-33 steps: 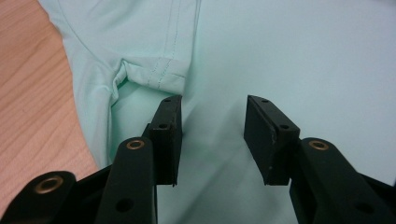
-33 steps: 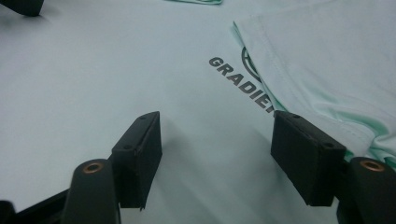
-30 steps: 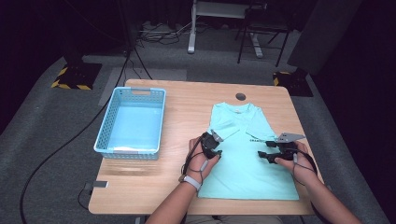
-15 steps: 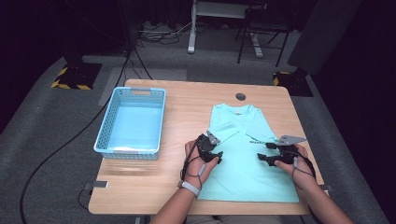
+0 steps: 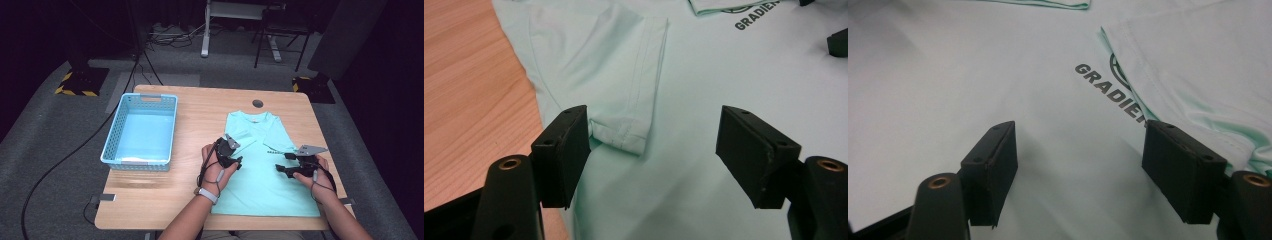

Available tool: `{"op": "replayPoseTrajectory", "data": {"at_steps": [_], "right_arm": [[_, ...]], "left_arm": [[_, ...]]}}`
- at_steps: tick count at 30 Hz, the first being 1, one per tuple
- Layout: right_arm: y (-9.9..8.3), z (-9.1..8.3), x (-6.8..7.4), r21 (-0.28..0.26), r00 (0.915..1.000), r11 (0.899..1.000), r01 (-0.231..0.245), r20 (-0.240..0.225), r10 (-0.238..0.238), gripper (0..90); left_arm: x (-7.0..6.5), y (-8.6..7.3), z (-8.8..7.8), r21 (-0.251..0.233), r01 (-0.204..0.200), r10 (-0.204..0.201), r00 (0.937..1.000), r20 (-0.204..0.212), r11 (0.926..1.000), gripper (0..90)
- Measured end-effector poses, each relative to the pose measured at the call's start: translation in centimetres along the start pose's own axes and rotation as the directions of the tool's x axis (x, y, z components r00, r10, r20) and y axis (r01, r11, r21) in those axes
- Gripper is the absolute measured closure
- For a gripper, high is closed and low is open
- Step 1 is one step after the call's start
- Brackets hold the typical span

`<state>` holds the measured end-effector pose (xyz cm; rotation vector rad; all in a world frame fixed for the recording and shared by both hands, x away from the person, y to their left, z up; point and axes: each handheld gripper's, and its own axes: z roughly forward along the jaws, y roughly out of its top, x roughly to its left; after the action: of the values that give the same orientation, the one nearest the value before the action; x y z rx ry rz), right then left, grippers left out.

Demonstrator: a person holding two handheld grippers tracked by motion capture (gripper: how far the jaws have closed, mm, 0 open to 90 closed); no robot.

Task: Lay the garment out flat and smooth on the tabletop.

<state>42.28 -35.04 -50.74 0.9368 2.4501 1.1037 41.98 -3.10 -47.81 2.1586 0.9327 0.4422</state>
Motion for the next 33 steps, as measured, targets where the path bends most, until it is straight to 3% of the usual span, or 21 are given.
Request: {"op": "replayPoseTrajectory", "data": {"at_steps": [16,25,33], "right_arm": [[0.0,0.0,0.0,0.000,1.0000,1.000,0.000,0.001,0.000,30.4],[0.0,0.0,0.0,0.000,1.0000,1.000,-0.002,0.000,0.002,30.4],[0.0,0.0,0.0,0.000,1.0000,1.000,-0.002,0.000,0.002,30.4]], "left_arm": [[0.1,2.5,1.1,-0.022,-0.040,0.041,0.9992,0.005,0.9990,30.5],[0.4,3.8,3.1,-0.005,-0.049,0.049,0.9987,0.009,0.9988,34.6],[-0.3,5.1,4.9,-0.008,-0.065,0.066,0.9968,0.046,0.9978,41.7]]}}
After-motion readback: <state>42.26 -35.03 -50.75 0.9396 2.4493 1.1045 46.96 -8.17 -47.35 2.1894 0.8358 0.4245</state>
